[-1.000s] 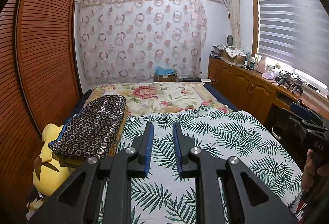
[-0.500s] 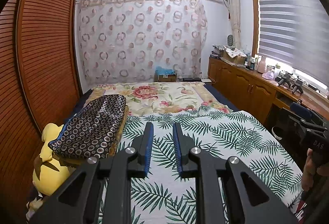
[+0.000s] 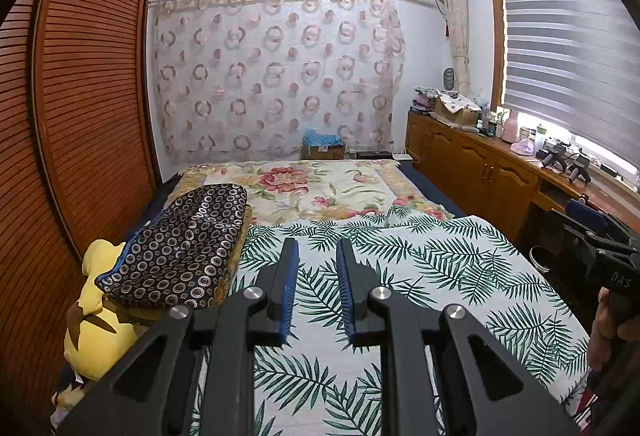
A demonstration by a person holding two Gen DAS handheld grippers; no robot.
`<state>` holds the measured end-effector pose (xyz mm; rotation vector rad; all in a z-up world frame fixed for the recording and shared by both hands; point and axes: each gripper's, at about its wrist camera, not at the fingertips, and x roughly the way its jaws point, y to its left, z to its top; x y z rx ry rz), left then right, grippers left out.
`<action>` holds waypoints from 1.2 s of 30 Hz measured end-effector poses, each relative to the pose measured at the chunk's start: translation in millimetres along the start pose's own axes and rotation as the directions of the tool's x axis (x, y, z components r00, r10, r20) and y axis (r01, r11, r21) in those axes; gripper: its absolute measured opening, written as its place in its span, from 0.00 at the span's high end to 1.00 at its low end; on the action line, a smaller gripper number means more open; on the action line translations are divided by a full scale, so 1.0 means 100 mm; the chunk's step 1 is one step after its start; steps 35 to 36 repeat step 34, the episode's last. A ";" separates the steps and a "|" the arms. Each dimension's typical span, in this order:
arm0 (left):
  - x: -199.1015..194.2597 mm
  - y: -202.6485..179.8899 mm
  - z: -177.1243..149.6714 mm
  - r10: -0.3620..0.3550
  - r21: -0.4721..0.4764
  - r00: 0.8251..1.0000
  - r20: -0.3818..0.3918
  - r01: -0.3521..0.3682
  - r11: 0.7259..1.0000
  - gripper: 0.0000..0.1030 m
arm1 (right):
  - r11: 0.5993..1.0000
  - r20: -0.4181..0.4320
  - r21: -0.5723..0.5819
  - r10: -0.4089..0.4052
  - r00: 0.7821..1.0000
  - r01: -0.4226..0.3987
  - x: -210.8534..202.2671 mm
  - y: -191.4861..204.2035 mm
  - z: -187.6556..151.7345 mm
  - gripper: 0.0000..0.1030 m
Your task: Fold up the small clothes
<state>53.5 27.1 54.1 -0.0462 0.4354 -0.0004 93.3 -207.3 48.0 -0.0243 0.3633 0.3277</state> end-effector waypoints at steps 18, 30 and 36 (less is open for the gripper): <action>-0.01 0.01 0.00 -0.001 0.000 1.000 0.002 0.001 1.000 0.82 | 1.000 0.000 0.001 0.000 1.000 0.000 0.00 0.00 0.00 0.15; -0.03 -0.02 0.01 -0.004 0.002 1.000 0.000 0.004 1.000 0.82 | 1.000 0.001 0.002 -0.001 1.000 0.001 0.01 0.00 0.01 0.15; -0.03 -0.02 0.01 -0.003 0.001 1.000 0.000 0.003 1.000 0.82 | 1.000 0.001 0.002 0.000 1.000 0.000 0.01 -0.01 0.00 0.15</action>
